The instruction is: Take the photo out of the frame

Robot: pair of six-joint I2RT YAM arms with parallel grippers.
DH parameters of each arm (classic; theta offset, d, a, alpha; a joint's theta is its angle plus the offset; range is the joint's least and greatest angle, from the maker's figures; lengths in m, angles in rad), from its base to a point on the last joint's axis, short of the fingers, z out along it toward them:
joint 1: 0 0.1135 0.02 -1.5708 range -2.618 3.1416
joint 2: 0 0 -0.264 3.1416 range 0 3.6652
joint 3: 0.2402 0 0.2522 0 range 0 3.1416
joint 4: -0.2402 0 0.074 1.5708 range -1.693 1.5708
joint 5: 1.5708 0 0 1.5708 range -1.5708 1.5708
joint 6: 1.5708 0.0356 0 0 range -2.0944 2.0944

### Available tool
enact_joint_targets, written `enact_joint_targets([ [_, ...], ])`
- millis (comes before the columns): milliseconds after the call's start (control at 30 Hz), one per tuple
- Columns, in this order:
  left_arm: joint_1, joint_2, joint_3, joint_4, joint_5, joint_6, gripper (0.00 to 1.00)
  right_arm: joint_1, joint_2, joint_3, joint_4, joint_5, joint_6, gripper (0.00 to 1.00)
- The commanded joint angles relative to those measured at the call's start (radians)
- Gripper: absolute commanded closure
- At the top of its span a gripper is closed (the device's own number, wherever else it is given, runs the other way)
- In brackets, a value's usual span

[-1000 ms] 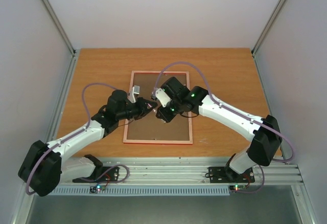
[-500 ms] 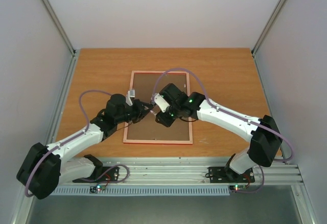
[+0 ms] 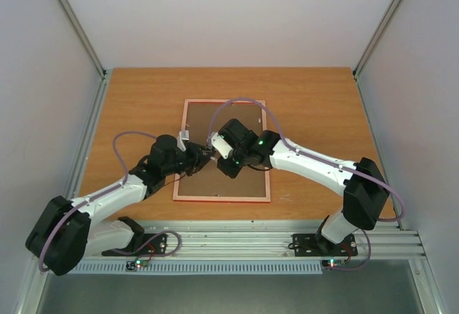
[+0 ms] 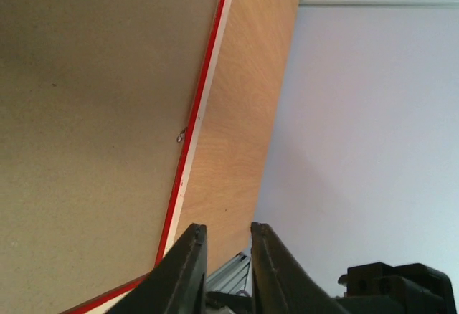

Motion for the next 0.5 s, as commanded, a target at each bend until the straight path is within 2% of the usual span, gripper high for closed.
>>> enact_joint_targets([
  [0, 0.029, -0.030, 0.007, -0.058, -0.018, 0.066, 0.70, 0.006, 0.030, 0.054, -0.037, 0.051, -0.065, 0.99],
  [100, 0.095, -0.078, 0.027, -0.207, -0.038, 0.169, 0.56, 0.004, 0.063, 0.080, -0.071, 0.053, -0.087, 0.99],
  [300, 0.242, -0.121, 0.076, -0.485, -0.081, 0.413, 0.47, 0.004, 0.144, 0.138, -0.114, 0.040, -0.090, 0.99],
  [467, 0.327, -0.059, 0.095, -0.570, -0.086, 0.549, 0.44, 0.004, 0.209, 0.187, -0.151, 0.023, -0.078, 0.99],
])
